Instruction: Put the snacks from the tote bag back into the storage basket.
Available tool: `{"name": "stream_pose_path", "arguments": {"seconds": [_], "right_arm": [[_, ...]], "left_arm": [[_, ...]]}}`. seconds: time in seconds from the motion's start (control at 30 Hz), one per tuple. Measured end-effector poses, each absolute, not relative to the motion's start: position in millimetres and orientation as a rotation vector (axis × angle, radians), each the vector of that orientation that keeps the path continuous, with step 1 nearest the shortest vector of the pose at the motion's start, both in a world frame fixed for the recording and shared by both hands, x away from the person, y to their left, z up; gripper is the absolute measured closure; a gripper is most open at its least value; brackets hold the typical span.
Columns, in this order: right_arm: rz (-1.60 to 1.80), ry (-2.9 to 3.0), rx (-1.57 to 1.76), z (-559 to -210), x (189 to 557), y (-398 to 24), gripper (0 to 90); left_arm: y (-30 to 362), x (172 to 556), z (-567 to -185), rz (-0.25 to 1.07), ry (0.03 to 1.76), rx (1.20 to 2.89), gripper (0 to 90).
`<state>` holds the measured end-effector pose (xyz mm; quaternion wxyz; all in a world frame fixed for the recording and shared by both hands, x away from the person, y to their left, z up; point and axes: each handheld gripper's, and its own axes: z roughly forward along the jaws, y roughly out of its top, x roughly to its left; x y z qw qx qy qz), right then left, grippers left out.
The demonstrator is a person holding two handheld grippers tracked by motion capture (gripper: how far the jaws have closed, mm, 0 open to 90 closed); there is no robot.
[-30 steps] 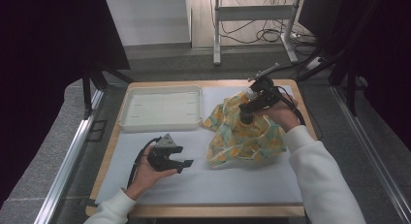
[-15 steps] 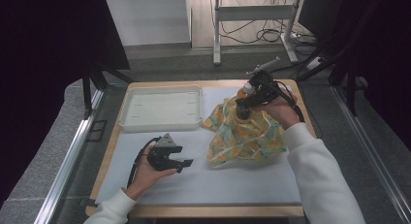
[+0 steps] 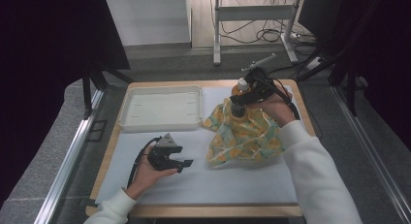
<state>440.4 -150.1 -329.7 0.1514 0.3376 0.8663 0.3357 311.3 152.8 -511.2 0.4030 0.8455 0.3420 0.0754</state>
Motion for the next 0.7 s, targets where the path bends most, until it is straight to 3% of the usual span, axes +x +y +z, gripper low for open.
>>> {"name": "stream_pose_path", "arguments": {"seconds": [0.7], "right_arm": [[1.055, 2.523, 0.882, -334, 448, -98, 30.2]], "left_arm": [[150, 311, -513, 0.172, 0.852, 2.142, 30.2]]}}
